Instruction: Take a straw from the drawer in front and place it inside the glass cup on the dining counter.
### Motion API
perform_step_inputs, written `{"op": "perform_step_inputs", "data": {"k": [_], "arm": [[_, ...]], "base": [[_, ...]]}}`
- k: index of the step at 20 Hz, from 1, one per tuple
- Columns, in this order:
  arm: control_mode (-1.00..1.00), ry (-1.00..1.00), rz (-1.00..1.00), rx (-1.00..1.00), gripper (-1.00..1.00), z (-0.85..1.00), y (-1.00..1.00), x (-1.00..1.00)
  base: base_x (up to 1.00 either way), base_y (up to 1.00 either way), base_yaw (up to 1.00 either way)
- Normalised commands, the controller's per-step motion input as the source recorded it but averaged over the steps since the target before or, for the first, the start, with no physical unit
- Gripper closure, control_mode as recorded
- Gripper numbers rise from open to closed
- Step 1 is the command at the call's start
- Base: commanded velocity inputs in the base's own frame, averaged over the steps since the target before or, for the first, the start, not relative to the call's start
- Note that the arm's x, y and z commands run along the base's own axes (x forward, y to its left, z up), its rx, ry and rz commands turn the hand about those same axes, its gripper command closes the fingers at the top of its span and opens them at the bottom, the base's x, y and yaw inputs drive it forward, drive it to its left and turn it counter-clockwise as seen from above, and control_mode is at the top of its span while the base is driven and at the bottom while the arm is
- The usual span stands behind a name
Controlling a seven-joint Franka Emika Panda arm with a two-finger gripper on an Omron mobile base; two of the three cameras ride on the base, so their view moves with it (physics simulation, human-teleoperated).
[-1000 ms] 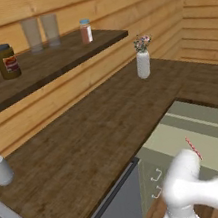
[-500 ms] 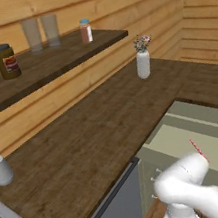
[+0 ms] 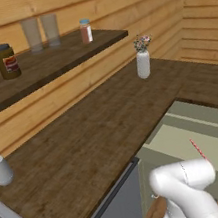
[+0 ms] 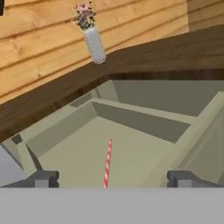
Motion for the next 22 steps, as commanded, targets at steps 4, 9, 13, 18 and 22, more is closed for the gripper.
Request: {"op": "perform_step_inputs", "data": {"k": [4,9,13,18,22], "arm": [[-1.00,0.03,0.01,-0.29,-1.00,1.00,0.34,-0.14],[-1.00,0.18,0.03,-0.33,-1.00,1.00,0.40,0.00],[-1.00,0.69,0.09,-0.49,-1.00,0.74,0.75,0.34],[-1.00,0.75,0.04,-0.53,-1.00,0.11,0.82,0.61],[-1.00,0.50,0.00,-0.08,-1.00,-0.26,0.17,0.58]], "base": [[0.00,0.00,0.00],[0.00,0.00,0.00],[0.00,0.00,0.00],[0.00,0.00,0.00],[0.00,0.00,0.00]]}}
